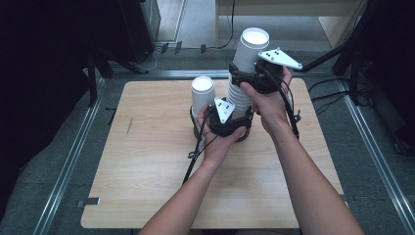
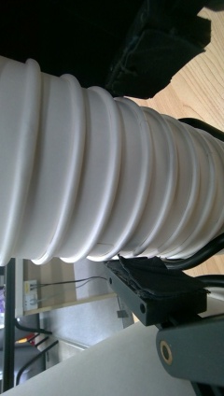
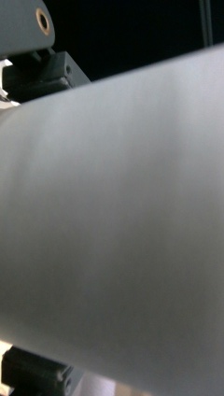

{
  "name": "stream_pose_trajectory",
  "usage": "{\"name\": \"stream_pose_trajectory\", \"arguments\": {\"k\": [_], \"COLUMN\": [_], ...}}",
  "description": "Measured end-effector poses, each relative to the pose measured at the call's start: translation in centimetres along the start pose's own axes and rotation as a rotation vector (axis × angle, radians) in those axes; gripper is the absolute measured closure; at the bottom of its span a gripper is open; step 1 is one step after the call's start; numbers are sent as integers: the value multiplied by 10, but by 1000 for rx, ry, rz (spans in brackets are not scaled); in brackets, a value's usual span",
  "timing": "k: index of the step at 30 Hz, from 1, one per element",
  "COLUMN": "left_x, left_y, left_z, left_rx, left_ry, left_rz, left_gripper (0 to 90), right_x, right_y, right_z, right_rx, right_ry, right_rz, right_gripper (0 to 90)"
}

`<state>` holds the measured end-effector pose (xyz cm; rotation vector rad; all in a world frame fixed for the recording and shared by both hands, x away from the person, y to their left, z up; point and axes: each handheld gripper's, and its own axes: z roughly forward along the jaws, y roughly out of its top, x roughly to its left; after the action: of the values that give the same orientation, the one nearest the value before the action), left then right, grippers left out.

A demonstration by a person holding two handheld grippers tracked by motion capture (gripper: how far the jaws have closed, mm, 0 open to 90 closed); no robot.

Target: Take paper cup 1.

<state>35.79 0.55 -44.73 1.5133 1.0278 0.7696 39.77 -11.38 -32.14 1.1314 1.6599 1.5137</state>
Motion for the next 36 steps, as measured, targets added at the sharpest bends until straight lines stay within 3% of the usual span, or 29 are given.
{"name": "stream_pose_trajectory", "arguments": {"k": [7, 17, 22, 24, 36], "left_x": [0, 0, 1, 1, 2], "left_y": [0, 0, 0, 0, 1], "left_z": [0, -1, -2, -2, -3], "left_rx": [2, 4, 5, 5, 8], "left_ry": [-2, -3, -5, -5, -7], "left_rz": [-1, 4, 9, 10, 16], "left_gripper": [133, 144, 149, 151, 162], "right_x": [0, 5, 1, -1, 8], "right_y": [8, 29, 39, 43, 63], "right_z": [-5, -18, -24, -26, -40], "right_rx": [-40, -104, -134, -142, -207], "right_ry": [8, 1, 28, 30, 12], "right_rz": [24, -8, 74, 84, 18], "right_gripper": [97, 114, 122, 125, 146]}}
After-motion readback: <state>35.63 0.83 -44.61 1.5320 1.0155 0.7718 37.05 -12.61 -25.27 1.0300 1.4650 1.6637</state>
